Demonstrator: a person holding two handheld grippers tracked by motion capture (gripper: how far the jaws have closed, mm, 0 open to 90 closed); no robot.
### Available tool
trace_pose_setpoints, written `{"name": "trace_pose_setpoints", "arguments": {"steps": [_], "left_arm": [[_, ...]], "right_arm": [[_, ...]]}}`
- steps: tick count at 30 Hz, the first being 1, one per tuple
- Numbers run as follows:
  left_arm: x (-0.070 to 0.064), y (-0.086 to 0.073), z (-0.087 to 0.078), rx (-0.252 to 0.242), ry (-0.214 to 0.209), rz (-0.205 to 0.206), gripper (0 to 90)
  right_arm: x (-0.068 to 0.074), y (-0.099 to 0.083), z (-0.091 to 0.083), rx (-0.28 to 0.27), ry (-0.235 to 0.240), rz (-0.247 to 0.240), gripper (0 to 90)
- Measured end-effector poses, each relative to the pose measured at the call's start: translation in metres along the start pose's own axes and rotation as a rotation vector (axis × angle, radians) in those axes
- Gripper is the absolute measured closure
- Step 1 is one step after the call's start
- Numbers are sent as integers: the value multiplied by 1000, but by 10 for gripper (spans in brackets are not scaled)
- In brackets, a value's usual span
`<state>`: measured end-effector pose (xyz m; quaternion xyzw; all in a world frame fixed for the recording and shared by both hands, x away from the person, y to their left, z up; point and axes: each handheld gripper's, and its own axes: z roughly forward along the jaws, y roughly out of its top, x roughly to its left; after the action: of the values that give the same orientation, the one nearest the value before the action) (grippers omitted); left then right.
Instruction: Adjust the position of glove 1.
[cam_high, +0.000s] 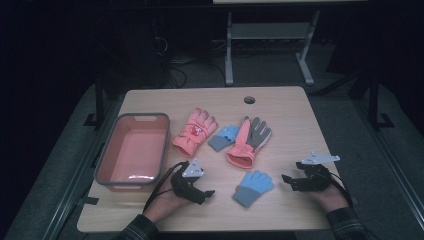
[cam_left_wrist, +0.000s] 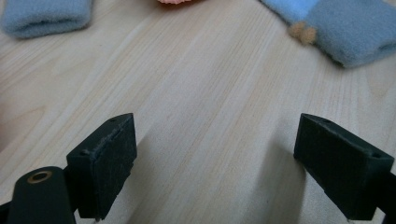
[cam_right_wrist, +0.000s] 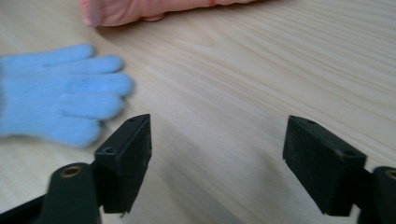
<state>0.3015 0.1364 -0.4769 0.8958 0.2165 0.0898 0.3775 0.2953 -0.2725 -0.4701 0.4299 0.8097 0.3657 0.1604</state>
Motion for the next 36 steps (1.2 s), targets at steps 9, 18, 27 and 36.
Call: {"name": "trace_pose_setpoints", "arguments": {"steps": [9, 18, 27, 36], "left_arm": [[1, 5, -1, 45, 16, 7, 130], [8, 22, -1, 67, 5, -62, 135], [16, 41, -2, 48, 16, -95, 144], [29, 61, 3, 24, 39, -134, 204]], "right_arm": [[-8, -4, 6, -12, -45, 6, 158], [-9, -7, 10, 8, -45, 8, 139], [-8, -8, 9, 8, -40, 6, 132], [-7, -8, 9, 15, -31, -3, 112]]}}
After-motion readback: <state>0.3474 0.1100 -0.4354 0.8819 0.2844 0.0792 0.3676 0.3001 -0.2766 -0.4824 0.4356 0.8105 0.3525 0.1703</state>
